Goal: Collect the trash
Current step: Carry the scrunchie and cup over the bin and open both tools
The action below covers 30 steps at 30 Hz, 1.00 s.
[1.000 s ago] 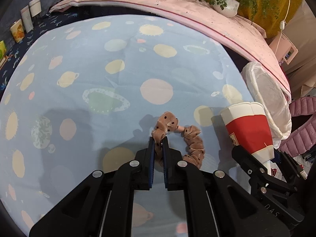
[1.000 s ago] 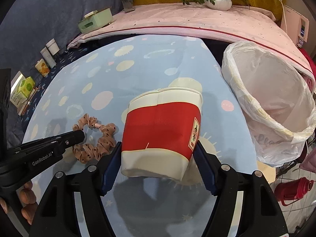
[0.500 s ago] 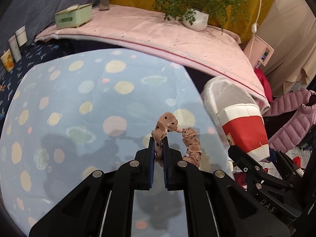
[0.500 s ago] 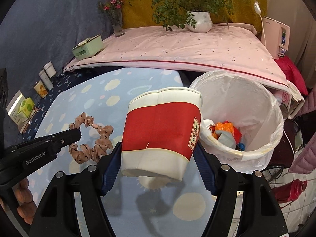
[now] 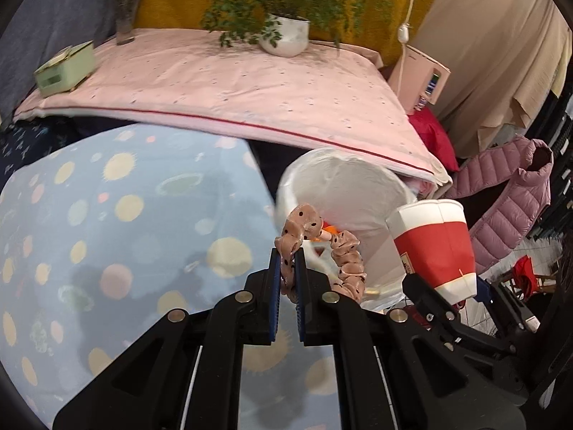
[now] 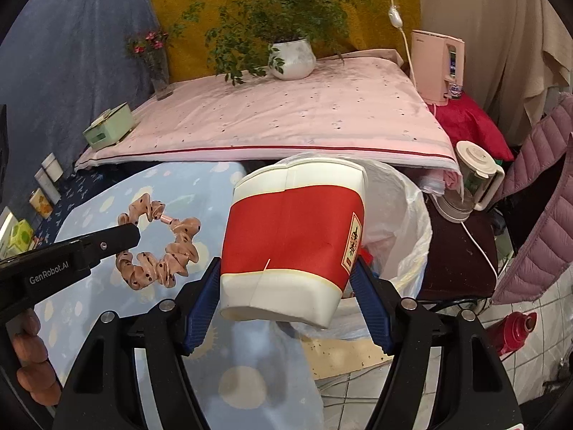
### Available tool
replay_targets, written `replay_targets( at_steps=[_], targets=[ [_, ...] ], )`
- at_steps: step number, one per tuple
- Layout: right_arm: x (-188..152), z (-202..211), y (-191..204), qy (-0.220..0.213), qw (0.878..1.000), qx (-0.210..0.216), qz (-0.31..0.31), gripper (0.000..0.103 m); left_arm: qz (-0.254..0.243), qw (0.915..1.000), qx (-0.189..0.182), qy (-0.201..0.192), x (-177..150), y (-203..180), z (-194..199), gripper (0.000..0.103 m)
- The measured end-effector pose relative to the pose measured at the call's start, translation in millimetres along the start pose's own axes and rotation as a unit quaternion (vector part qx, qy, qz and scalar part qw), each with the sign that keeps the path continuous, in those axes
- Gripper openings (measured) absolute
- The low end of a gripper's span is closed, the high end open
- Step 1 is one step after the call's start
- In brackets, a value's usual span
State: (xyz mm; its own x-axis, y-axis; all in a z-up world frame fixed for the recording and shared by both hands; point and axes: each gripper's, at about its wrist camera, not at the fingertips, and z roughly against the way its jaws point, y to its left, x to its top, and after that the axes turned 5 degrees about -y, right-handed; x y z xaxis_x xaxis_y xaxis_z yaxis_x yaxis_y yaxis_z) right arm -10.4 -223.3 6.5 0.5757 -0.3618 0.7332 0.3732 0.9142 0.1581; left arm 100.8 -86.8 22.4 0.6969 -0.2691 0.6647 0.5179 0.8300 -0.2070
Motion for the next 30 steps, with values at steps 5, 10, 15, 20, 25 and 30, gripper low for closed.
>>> replay_targets(
  at_steps=[5, 10, 15, 20, 25, 30],
  targets=[
    [3, -3, -33, -0.001, 0.999, -0.023, -0.027, 0.068, -0.016, 0.9997, -0.019, 0.007, 15, -28, -24, 0.007],
    [3, -9, -56, 0.001, 0.998, -0.041, -0.046, 0.068, -0.026, 0.9989, -0.035, 0.016, 26, -50, -51, 0.01],
    [4, -19, -70, 0.007, 0.997, -0.049, -0.057, 0.068, -0.031, 0.9986, -0.035, 0.024, 33, -62, -75, 0.011],
    [11, -38, -78, 0.015, 0.997, -0.047, -0.067, 0.068, -0.027, 0.9992, -0.025, 0.017, 37, -63, -92, 0.037],
    [15, -65, -80, 0.032, 0.996, -0.041, -0.071, 0.068, -0.025, 0.9993, -0.012, 0.027, 36, -57, -105, 0.039],
    [16, -82, -78, 0.042, 0.996, -0.035, -0.071, 0.068, -0.028, 0.9992, 0.018, 0.021, 31, -45, -107, 0.044]
  ],
)
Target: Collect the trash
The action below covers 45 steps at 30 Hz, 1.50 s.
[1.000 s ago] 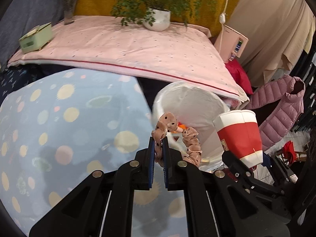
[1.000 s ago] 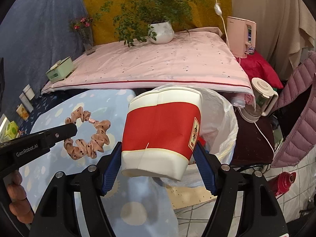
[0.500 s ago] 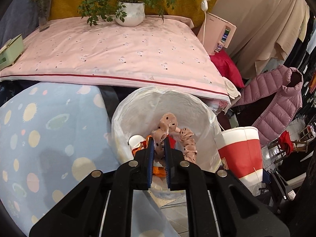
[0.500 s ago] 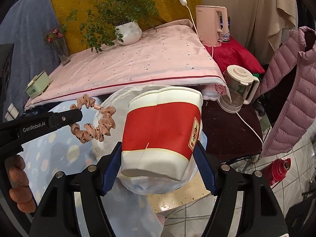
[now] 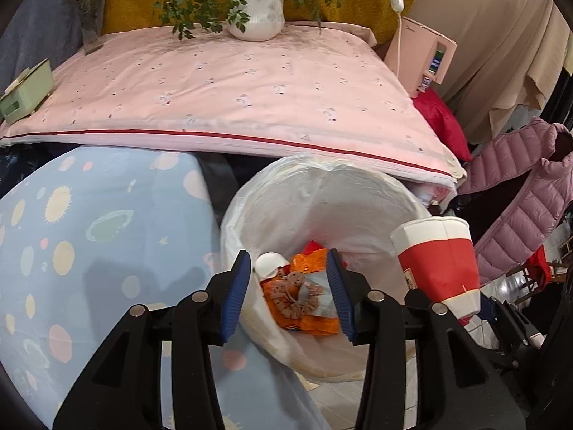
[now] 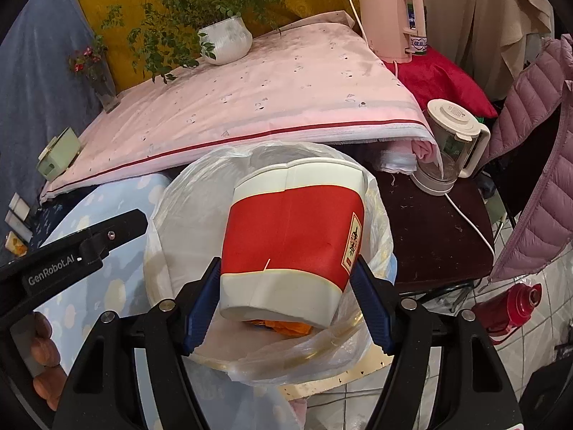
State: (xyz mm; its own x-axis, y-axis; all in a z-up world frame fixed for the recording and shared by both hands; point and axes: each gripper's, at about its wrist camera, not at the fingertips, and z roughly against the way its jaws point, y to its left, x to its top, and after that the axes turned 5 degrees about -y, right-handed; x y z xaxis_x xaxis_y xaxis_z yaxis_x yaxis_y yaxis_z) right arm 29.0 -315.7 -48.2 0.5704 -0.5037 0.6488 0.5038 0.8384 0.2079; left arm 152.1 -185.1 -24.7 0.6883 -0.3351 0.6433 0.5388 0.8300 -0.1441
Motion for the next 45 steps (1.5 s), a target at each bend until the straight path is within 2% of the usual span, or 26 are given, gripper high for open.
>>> replay_targets(
  at_steps=[8, 13, 20, 28, 32, 35, 45],
  targets=[
    [-1, -27, 19, 0.015, 1.0, 0.007, 0.015, 0.069, 0.004, 0.9996, 0.028, -0.002, -5, 15, -1, 0.049],
    [-3, -28, 24, 0.016, 1.0, 0.007, 0.016, 0.069, 0.01, 0.9993, 0.036, -0.002, -10, 24, 1, 0.053],
    [-2, -17, 33, 0.01, 1.0, 0.006, 0.029, 0.069, 0.016, 0.9992, 0.036, -0.007, -14, 26, 12, 0.053],
    [-2, 4, 33, -0.003, 0.999, 0.004, 0.032, 0.072, 0.019, 0.9988, 0.043, -0.017, -21, 27, 29, 0.06],
    [-5, 11, 35, -0.004, 0.999, -0.006, 0.044, 0.074, 0.021, 0.9981, 0.052, -0.025, -25, 27, 39, 0.07],
    [-7, 18, 36, -0.008, 0.999, -0.011, 0.048, 0.081, 0.014, 0.9975, 0.061, -0.033, -28, 25, 46, 0.072],
    [-14, 35, 37, -0.008, 0.998, -0.014, 0.068, 0.085, 0.008, 0.9963, 0.073, -0.045, -38, 26, 64, 0.086]
  ],
)
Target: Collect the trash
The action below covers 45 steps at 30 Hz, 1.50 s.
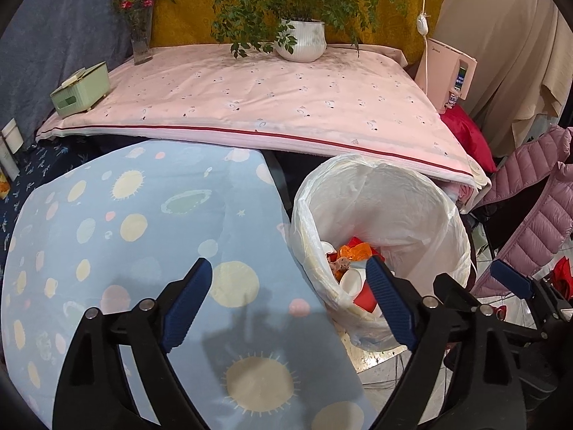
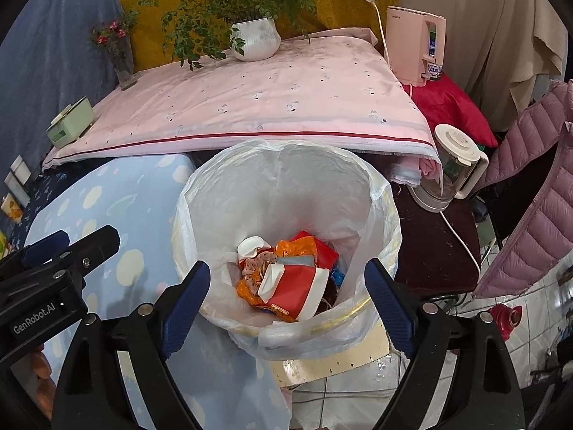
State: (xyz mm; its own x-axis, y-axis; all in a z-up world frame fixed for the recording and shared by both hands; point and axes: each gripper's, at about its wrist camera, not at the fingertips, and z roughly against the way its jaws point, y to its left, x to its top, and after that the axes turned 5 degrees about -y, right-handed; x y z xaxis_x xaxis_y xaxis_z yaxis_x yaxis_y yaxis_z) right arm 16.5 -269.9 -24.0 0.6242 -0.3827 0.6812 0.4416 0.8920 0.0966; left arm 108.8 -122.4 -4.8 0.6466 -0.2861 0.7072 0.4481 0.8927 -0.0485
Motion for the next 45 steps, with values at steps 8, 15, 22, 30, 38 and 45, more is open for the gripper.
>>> replay_targets(
  at_steps=[8, 15, 22, 30, 38, 45],
  targets=[
    [-8, 10, 0, -0.003, 1.0, -0.01, 0.007, 0.096, -0.007, 1.0, 0.005, -0.002, -9, 4, 9, 0.09],
    [-11, 19, 2, -0.009, 1.0, -0.018, 0.011, 0.096, 0.003, 0.9999, 0.012, -0.002, -12, 14, 15, 0.092],
    [-11, 27, 5, -0.016, 0.999, -0.028, 0.02, 0.096, 0.008, 0.9998, 0.019, -0.007, -16, 22, 21, 0.092],
    [-14, 30, 9, -0.015, 0.999, -0.033, 0.028, 0.096, 0.007, 0.9994, 0.03, -0.014, -19, 24, 24, 0.093],
    [-17, 32, 9, -0.016, 0.999, -0.038, 0.031, 0.096, 0.01, 0.9995, 0.028, -0.012, -22, 25, 24, 0.093],
    [-18, 32, 9, -0.015, 0.999, -0.039, 0.032, 0.096, 0.009, 0.9994, 0.031, -0.011, -25, 23, 25, 0.093]
  ],
)
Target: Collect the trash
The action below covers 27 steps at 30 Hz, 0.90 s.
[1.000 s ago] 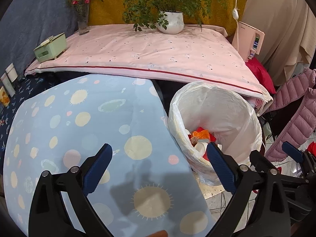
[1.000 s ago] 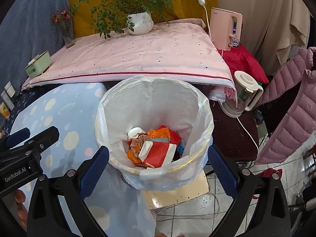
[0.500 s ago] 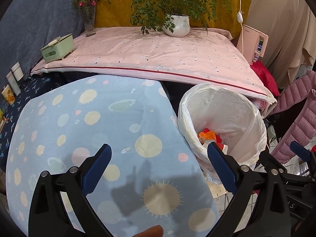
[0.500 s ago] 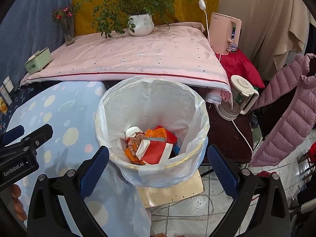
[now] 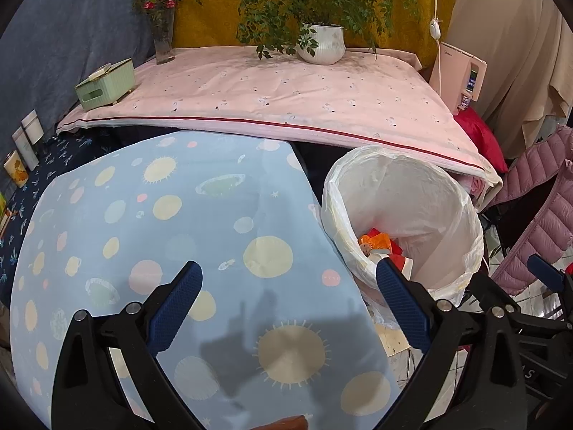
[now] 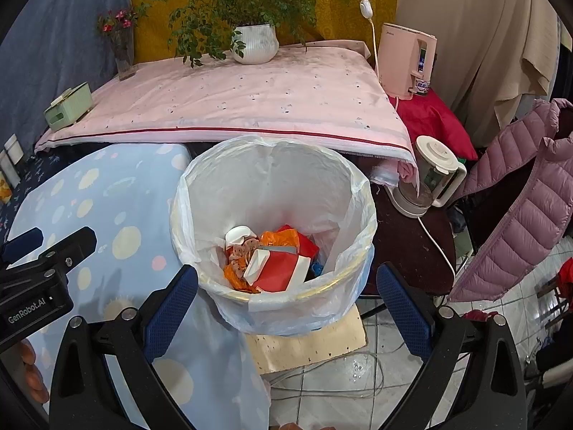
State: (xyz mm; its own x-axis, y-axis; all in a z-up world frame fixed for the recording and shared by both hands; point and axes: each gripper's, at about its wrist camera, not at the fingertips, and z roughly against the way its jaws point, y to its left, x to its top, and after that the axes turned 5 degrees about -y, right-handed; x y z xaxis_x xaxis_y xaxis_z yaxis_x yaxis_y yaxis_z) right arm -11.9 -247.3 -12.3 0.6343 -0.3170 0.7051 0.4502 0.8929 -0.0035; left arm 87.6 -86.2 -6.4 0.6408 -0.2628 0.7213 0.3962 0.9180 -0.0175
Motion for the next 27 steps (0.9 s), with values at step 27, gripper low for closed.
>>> replay_targets(
  at_steps=[27],
  targets=[
    [-10, -2, -9, 0.003, 1.0, -0.011, 0.0, 0.096, -0.011, 0.9999, -0.001, 0.008, -8, -15, 0, 0.093]
  ],
)
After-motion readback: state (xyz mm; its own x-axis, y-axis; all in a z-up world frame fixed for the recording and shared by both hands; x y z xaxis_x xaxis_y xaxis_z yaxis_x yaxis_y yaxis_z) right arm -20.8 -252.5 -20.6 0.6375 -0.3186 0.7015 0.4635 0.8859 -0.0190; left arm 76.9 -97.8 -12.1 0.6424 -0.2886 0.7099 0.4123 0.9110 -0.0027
